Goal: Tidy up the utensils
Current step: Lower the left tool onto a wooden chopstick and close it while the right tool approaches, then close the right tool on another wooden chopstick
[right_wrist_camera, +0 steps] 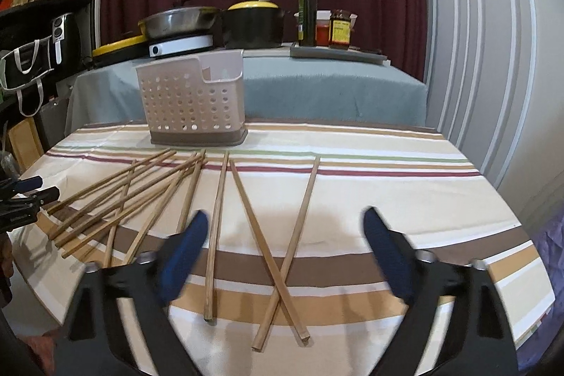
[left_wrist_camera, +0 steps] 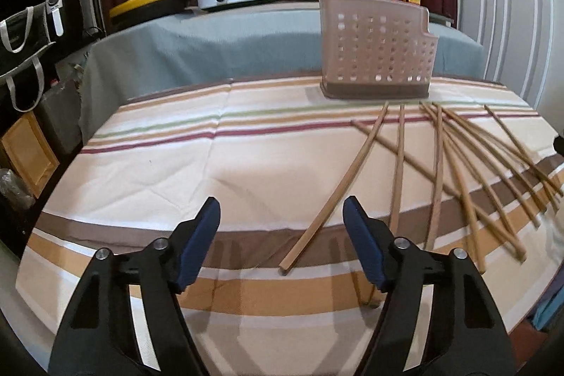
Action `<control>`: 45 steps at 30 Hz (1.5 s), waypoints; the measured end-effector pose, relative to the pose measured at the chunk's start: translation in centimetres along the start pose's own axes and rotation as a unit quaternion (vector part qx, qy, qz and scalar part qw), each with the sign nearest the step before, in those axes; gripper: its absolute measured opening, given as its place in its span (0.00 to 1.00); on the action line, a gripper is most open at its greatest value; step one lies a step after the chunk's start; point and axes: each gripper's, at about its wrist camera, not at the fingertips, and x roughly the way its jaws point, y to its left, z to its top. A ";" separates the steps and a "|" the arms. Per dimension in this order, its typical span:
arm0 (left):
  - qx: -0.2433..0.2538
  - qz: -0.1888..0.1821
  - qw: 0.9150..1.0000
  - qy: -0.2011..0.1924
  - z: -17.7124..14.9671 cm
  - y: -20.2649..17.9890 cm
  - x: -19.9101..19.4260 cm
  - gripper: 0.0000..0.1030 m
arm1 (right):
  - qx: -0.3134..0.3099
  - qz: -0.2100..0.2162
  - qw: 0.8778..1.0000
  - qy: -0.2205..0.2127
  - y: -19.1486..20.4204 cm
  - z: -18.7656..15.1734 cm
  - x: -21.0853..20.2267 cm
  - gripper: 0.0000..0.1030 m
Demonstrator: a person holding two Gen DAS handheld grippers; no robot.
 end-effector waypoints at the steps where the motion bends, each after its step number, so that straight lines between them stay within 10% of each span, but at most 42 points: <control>1: 0.004 -0.001 1.000 0.004 -0.2 0.0 0.3 0.66 | 0.001 0.001 1.000 0.005 0.0 -0.1 0.3 0.71; 18: 0.038 -0.079 0.996 0.026 -0.9 -0.8 1.3 0.19 | 0.002 0.006 1.000 0.020 0.0 -0.8 1.2 0.69; 32: 0.018 -0.072 0.997 0.020 -1.5 -0.9 0.4 0.06 | 0.002 0.012 1.000 0.027 -0.4 -2.3 1.2 0.68; 45: 0.013 -0.070 0.997 0.020 -1.6 -0.9 0.3 0.06 | -0.002 0.032 0.999 0.042 -1.1 -4.9 0.7 0.39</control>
